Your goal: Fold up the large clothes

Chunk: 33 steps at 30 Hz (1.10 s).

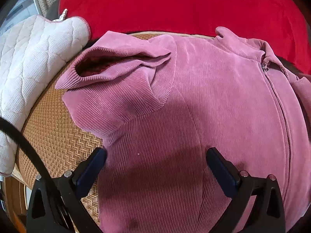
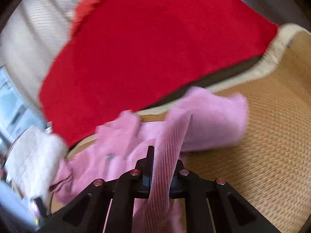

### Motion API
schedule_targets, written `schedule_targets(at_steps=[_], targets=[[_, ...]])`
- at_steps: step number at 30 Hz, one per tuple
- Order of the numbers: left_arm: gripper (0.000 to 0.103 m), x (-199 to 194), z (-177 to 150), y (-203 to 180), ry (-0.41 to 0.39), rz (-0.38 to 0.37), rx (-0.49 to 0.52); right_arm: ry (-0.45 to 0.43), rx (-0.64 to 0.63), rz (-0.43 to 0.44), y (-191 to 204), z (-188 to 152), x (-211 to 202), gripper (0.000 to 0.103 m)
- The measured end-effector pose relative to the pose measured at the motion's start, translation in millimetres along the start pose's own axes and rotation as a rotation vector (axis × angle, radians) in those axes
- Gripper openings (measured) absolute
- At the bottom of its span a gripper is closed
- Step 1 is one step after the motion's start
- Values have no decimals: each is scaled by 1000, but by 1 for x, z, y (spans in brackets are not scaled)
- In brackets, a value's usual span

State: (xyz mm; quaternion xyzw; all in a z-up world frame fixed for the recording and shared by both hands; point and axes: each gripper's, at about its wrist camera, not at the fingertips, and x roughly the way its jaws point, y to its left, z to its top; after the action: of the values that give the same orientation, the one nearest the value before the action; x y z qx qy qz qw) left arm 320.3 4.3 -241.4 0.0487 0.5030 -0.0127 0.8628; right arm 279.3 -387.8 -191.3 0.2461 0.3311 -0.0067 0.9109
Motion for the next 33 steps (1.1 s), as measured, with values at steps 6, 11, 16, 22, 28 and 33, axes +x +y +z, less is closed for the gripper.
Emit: schedule_targets(at_steps=[6,11,16,22,28,33], targets=[[103,-35,-3,7,-110,-71,-1,112,-115,166,66,-65,-15,10],[103,-73,3,-1,-142,-162,30,269,48,239,56,-121,3,15],[103,-108,22,-41,-164,-200,136,240,395,384,5,-107,-3,96],[103,-132,47,-117,-164,-270,254,34,641,482,-62,-94,-39,100],[103,-130,58,-215,-151,-286,425,-74,749,365,-104,-84,-59,88],[103,-101,72,-270,-79,-261,484,-100,778,320,-118,-81,-63,88]])
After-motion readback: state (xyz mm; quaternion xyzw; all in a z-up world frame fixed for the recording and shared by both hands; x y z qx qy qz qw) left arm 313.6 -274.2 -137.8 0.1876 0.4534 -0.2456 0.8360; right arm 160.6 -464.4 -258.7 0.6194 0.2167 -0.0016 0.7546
